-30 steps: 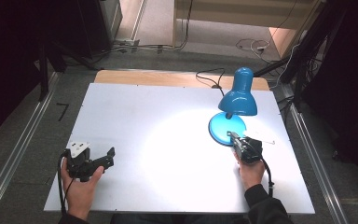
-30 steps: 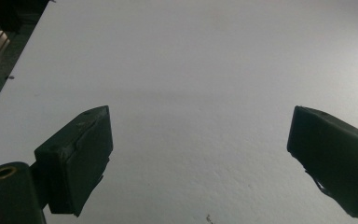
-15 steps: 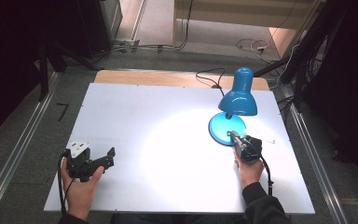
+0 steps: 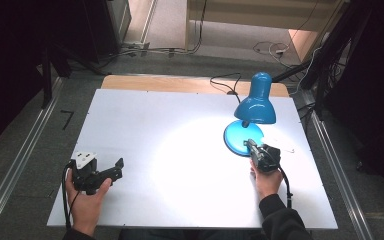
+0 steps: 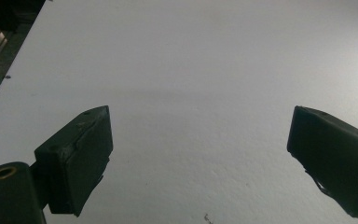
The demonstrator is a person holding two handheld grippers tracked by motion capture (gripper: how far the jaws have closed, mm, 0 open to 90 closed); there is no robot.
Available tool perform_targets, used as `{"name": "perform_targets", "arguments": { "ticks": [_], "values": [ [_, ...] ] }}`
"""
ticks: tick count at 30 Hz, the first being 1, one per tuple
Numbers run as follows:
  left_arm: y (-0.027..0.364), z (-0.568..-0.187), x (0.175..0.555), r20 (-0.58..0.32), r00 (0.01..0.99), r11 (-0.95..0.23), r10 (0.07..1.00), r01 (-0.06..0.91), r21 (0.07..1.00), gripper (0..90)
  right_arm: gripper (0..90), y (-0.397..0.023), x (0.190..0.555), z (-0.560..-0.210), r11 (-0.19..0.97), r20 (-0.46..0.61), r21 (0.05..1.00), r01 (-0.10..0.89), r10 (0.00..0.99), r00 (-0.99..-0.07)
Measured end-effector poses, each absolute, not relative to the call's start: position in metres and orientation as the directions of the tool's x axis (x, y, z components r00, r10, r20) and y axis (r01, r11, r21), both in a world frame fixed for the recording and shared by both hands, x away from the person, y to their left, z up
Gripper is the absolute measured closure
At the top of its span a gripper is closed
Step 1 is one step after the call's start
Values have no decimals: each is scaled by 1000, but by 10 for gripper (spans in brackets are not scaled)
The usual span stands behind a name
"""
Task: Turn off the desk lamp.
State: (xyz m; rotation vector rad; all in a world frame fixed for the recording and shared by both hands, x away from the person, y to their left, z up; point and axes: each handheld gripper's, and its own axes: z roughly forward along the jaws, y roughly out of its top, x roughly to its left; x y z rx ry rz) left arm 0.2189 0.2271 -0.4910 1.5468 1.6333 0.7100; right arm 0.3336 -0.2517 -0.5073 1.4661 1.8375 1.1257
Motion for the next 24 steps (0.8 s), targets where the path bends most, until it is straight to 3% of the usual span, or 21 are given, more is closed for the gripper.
{"name": "perform_targets", "arguments": {
  "ticks": [24],
  "values": [
    [227,-492,220,-159,26,116,987,569,814,75,878,-247,336,-510,114,36,867,485,957,-289]
  ]
}}
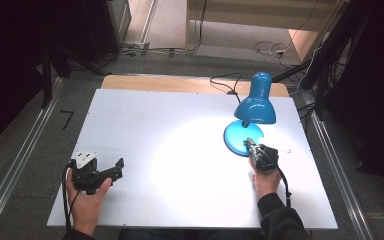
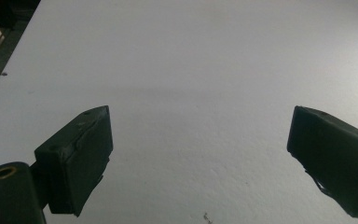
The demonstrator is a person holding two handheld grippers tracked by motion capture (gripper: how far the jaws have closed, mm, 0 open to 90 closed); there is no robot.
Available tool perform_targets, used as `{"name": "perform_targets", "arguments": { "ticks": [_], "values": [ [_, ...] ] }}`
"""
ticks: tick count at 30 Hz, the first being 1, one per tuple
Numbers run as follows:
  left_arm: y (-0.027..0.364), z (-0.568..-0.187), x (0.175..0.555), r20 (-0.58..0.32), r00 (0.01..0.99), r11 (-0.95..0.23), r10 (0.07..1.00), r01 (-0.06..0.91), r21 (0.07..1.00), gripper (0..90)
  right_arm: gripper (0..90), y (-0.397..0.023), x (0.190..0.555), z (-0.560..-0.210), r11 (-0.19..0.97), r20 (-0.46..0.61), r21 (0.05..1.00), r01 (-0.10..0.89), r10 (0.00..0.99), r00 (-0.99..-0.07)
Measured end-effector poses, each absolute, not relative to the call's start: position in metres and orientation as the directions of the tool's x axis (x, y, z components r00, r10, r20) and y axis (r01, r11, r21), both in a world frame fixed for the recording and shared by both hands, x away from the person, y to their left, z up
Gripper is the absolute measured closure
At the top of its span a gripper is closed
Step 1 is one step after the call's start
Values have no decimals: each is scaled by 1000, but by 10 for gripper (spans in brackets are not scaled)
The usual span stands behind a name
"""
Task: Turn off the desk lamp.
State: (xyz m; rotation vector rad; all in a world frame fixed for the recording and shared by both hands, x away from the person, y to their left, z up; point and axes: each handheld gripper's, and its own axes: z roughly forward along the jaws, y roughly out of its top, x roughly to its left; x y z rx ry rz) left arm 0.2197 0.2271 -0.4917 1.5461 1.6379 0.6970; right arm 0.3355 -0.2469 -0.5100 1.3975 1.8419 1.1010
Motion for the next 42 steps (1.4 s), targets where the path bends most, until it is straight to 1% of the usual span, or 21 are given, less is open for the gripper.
{"name": "perform_targets", "arguments": {
  "ticks": [11,25,42],
  "values": [
    [226,-492,220,-157,30,112,987,570,814,75,881,-245,335,-511,142,1,870,473,957,-289],
    [225,-492,221,-161,36,112,986,572,813,75,881,-243,335,-511,153,-18,872,466,959,-282],
    [225,-492,221,-161,37,111,986,573,812,75,882,-242,336,-511,151,-16,872,466,960,-281]
  ]
}}
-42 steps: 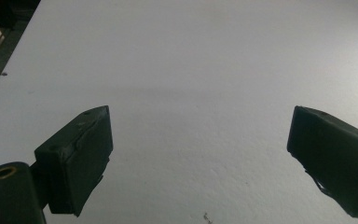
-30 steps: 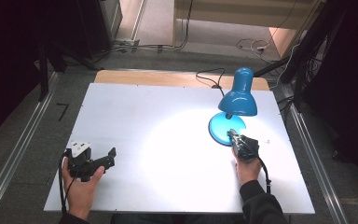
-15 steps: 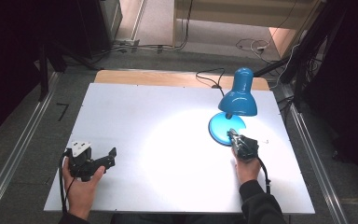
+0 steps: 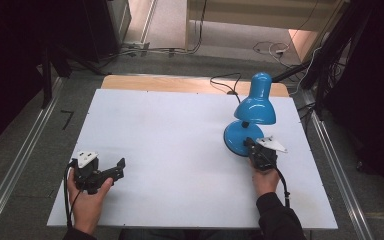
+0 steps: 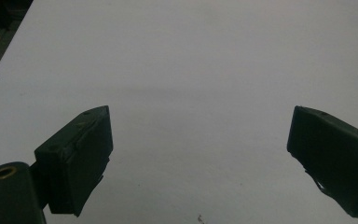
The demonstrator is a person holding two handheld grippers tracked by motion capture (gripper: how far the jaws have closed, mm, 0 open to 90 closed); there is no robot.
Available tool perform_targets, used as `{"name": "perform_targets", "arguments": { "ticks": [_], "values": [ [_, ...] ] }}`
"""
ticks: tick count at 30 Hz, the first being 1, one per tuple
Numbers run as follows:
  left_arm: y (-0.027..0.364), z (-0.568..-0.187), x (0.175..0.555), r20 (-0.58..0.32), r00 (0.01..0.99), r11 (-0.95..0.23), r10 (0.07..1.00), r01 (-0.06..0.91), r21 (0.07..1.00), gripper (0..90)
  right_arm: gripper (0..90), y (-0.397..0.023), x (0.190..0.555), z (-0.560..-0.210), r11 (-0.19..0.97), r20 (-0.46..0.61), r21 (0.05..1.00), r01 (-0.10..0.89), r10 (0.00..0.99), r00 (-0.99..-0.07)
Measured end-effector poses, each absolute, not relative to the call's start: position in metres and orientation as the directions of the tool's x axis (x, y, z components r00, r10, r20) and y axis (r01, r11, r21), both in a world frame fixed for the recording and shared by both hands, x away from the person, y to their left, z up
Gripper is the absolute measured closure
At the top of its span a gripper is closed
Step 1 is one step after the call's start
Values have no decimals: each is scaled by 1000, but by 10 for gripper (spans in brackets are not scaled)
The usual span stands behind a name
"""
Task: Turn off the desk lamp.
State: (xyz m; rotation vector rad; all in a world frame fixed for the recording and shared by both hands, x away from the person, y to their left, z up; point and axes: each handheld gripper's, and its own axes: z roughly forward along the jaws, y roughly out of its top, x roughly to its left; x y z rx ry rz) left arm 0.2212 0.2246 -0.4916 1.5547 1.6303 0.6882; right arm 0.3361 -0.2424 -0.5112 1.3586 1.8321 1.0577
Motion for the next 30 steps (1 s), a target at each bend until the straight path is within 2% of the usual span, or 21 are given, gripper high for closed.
{"name": "perform_targets", "arguments": {
  "ticks": [10,23,28,30],
  "values": [
    [226,-492,221,-163,37,113,986,574,811,75,883,-240,341,-511,173,-36,869,463,957,-289],
    [231,-491,219,-179,25,133,984,567,813,75,878,-247,343,-508,135,3,868,477,961,-278],
    [231,-491,219,-179,25,133,984,568,812,75,876,-249,340,-504,158,0,870,467,947,-320],
    [230,-491,219,-178,24,133,984,568,812,75,823,-251,340,-502,159,6,867,473,945,-328]
  ]
}}
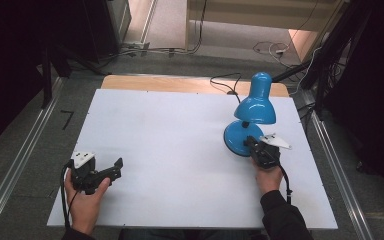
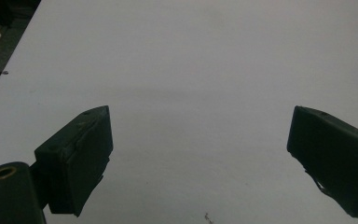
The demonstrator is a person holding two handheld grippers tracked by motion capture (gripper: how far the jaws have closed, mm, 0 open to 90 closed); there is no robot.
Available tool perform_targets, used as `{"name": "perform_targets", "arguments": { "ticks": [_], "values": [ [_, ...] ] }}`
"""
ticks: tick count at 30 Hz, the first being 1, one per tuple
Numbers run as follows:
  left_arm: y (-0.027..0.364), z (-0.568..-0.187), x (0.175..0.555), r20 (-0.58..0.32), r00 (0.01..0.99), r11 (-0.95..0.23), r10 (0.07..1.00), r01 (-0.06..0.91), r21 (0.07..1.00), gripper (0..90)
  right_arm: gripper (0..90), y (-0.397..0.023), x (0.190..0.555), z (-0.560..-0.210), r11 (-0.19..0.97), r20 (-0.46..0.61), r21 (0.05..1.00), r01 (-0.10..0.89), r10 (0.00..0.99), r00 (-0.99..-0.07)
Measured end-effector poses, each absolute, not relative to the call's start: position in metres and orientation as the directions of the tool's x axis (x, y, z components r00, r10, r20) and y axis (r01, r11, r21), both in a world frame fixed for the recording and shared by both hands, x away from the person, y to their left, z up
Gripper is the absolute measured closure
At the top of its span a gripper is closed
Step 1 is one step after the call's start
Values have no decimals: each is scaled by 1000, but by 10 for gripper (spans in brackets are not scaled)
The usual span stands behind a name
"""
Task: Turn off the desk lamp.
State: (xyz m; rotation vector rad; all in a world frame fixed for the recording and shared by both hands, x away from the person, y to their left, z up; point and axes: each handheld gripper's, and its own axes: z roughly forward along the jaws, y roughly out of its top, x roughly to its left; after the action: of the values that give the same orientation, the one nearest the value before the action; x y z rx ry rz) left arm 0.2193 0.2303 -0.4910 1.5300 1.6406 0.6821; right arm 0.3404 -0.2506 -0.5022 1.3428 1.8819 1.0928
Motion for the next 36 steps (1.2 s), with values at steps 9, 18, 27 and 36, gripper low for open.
{"name": "perform_targets", "arguments": {
  "ticks": [9,18,27,36],
  "values": [
    [230,-491,219,-175,22,132,984,567,813,74,645,-256,338,-497,131,58,865,484,933,-355],
    [230,-491,219,-177,22,134,984,566,813,74,480,-256,336,-494,113,87,862,494,927,-364],
    [230,-491,219,-179,23,135,984,565,814,75,430,-258,334,-492,117,86,857,502,928,-363],
    [231,-491,219,-179,21,136,984,566,813,75,409,-258,333,-491,127,80,853,507,927,-366]
  ]
}}
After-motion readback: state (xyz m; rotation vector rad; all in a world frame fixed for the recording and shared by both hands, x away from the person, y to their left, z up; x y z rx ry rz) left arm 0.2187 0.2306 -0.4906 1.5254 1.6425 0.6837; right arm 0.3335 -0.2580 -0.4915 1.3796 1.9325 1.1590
